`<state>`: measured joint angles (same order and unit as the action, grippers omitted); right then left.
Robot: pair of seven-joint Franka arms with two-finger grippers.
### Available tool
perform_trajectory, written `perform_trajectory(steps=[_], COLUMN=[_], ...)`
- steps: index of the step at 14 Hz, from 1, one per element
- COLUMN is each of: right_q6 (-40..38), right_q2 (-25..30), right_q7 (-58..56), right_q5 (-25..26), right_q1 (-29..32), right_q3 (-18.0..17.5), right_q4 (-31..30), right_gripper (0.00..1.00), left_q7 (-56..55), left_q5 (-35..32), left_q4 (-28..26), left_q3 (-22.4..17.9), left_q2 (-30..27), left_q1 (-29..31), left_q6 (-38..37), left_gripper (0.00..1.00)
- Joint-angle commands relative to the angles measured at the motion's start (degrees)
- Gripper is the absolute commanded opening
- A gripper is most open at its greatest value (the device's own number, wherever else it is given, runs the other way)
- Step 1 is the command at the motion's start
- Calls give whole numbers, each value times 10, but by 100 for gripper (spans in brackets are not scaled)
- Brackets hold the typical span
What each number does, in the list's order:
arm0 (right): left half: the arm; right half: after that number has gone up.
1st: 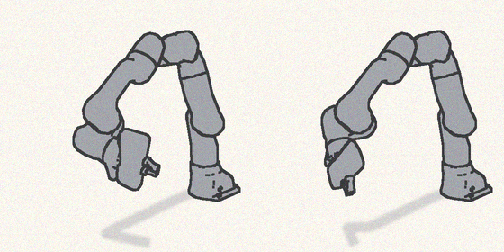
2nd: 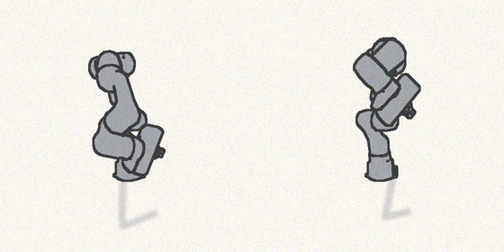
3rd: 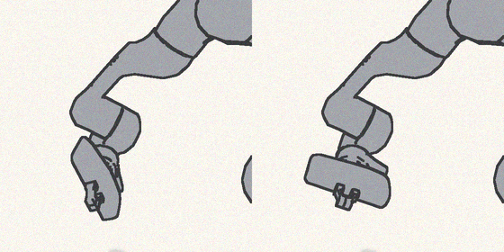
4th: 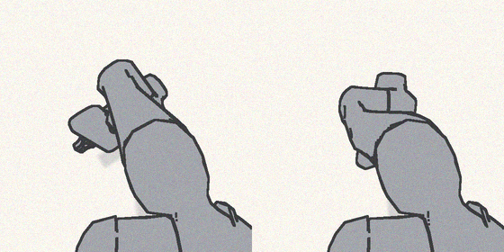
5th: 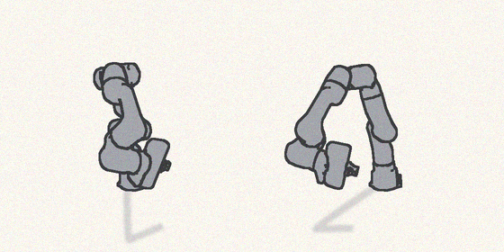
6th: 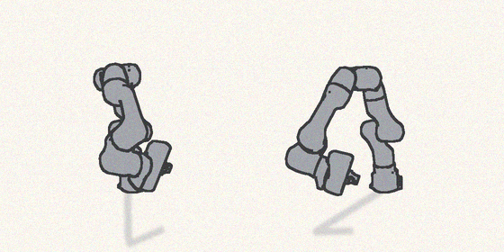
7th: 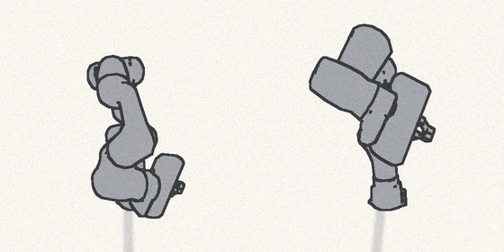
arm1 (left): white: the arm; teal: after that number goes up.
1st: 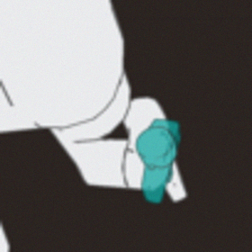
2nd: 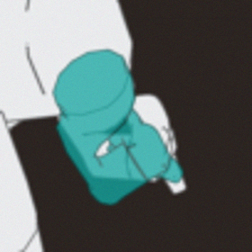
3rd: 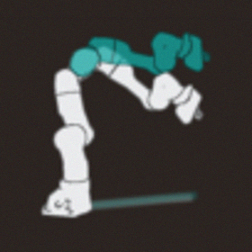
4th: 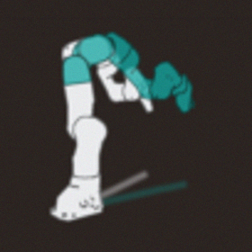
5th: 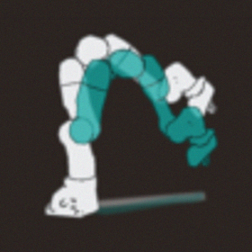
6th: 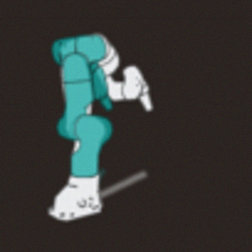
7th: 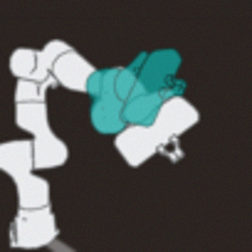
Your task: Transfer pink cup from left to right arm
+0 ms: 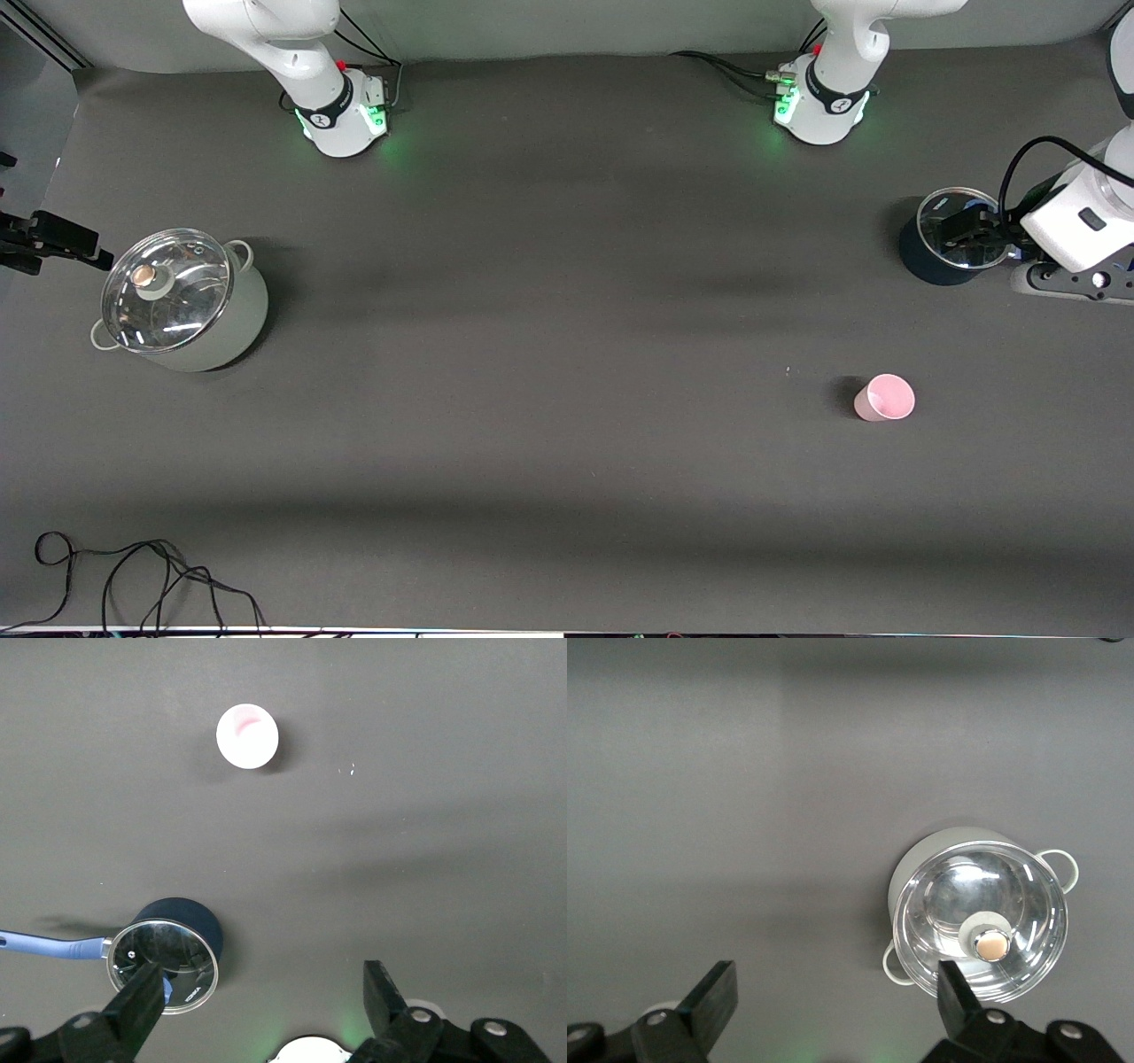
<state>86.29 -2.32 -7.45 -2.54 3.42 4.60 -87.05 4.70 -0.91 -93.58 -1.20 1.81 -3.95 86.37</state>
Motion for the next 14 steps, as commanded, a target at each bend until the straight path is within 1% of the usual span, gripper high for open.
perform_trajectory(steps=[1,4,7,8,10,12,13,14], right_q6=[-11,-11,-11,-11,-11,-11,-11,-11], right_q2=[-5,-5,-5,-4,-4,-4,-4,-4], right_q7=[9,9,9,9,9,9,6,4], right_q5=[-10,-10,-10,-9,-10,-10,-10,-10], right_q1=[0,0,1,1,0,0,1,1], right_q3=[1,2,2,2,2,5,6,6], right_q4=[12,12,10,9,8,8,9,8], right_gripper=[100,100,100,100,100,100,100,100], left_q7=[3,28,171,203,287,398,439,473], left_q5=[-6,5,8,20,73,133,170,191], left_q4=[37,99,136,145,148,148,147,147], left_q3=[-5,-4,-5,-5,-5,-5,-5,-5], left_q2=[27,78,113,125,146,173,181,195], left_q1=[-3,37,40,54,95,139,156,167], left_q6=[1,-8,6,17,35,63,65,69], left_gripper=[100,100,100,100,100,100,100,100])
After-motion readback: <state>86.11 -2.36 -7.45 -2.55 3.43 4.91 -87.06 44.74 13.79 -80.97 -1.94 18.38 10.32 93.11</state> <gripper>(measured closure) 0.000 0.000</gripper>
